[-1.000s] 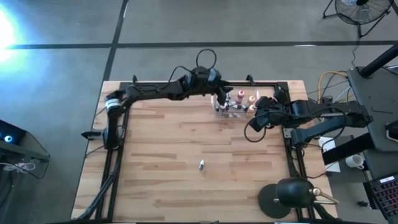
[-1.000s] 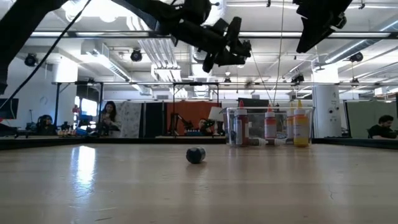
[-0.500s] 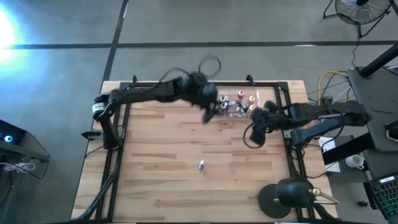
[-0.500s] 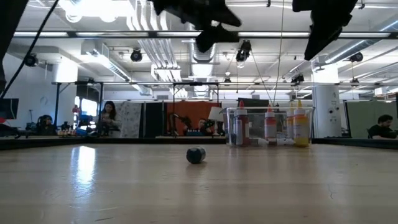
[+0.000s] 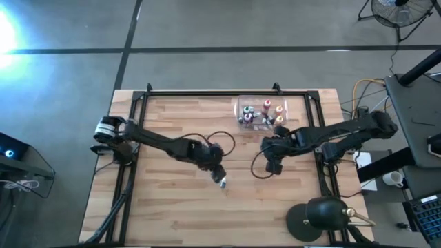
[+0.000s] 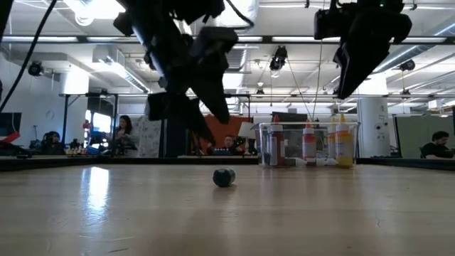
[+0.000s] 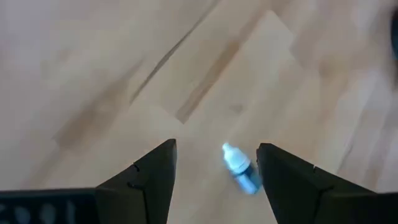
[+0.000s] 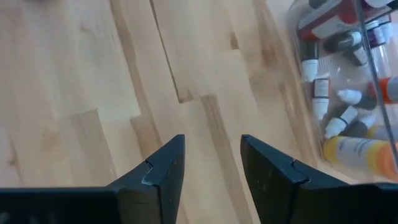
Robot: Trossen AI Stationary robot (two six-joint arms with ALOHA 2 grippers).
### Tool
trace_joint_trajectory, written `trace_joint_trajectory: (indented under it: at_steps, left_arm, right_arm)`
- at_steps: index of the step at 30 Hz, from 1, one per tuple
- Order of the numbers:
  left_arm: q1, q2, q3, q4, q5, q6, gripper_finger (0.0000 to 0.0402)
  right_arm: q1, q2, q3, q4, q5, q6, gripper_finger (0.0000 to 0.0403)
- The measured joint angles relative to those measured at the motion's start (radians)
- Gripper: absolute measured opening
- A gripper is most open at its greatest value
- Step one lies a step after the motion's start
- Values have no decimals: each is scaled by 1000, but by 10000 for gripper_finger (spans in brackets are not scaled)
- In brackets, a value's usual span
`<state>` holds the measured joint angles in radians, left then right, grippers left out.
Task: Pick & Place food coloring
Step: Put the small green food coloring bottle into the transparent bin
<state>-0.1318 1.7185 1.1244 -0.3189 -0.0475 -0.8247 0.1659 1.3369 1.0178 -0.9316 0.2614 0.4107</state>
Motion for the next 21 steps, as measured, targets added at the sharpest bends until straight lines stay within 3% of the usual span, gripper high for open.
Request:
trace_joint_trajectory:
  at_steps: [3, 6, 15, 21]
  left_arm:
    - [-1, 29, -3, 38, -15, -224, 189]
    - [-5, 55, -3, 39, -20, -332, 176]
    - [-75, 134, 64, 44, -57, -401, 151]
    - [-99, 207, 123, -37, -80, -464, 144]
  right_arm:
    - [0, 23, 4, -7, 0, 0, 141]
    - [0, 27, 0, -12, 1, 0, 134]
    - [0, -8, -1, -57, 59, 48, 124]
    - [0, -45, -5, -74, 109, 67, 123]
